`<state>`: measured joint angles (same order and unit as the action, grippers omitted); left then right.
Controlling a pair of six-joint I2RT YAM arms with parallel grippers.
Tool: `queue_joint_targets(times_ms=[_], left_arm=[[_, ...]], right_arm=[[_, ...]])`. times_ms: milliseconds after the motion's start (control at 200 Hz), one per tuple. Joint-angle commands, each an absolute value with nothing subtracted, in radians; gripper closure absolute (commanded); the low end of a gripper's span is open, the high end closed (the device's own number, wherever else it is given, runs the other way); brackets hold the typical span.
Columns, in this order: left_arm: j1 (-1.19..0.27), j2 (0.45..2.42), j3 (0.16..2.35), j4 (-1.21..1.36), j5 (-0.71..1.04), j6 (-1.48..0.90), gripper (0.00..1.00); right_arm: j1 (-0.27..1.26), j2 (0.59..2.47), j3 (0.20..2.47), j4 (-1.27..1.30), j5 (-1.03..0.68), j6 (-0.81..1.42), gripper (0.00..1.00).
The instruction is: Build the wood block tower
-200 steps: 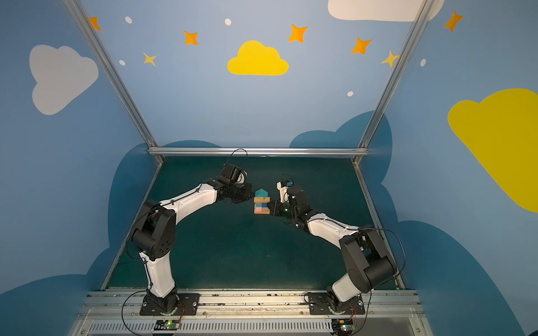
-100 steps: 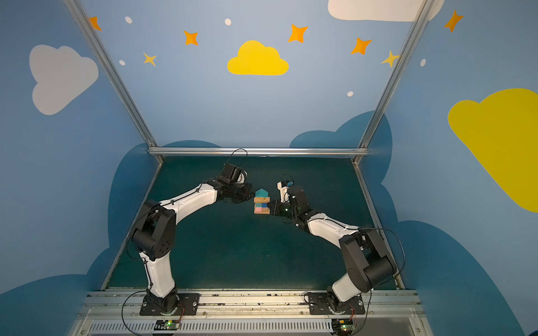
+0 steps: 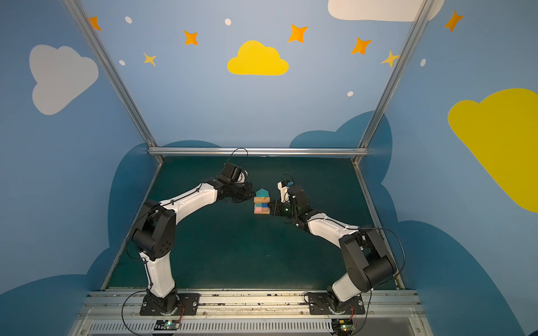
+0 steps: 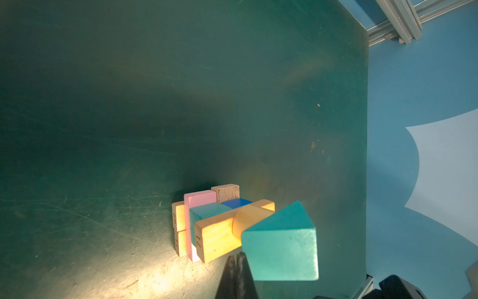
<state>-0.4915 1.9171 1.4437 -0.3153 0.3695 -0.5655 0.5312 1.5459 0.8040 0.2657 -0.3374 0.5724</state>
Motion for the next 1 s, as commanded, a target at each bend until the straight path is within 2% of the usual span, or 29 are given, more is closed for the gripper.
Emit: queue_joint_targets(times_ms=[0,581,781,996], left_arm=[[-0.494,1.928,1.466,-0.355,0.342,-0.555,0.96],[-0.466,1.854,1.43,-0.387,0.274,-0.548,0.96],[-0.444,1.806,1.388,-0.384,0.26,-0.551,0.96],[-0.434,1.759,1.345,-0.374,0.254,-0.557,0.96]], right_arm=[[0.526,1.546,0.834,0.256,-0.334,0.572,1.0],[0.489,1.503,0.853,0.197,-0.304,0.539,1.0],[0.459,1.528,0.946,0.115,-0.293,0.503,1.0],[0.44,1.638,1.099,0.068,-0.322,0.47,1.0]])
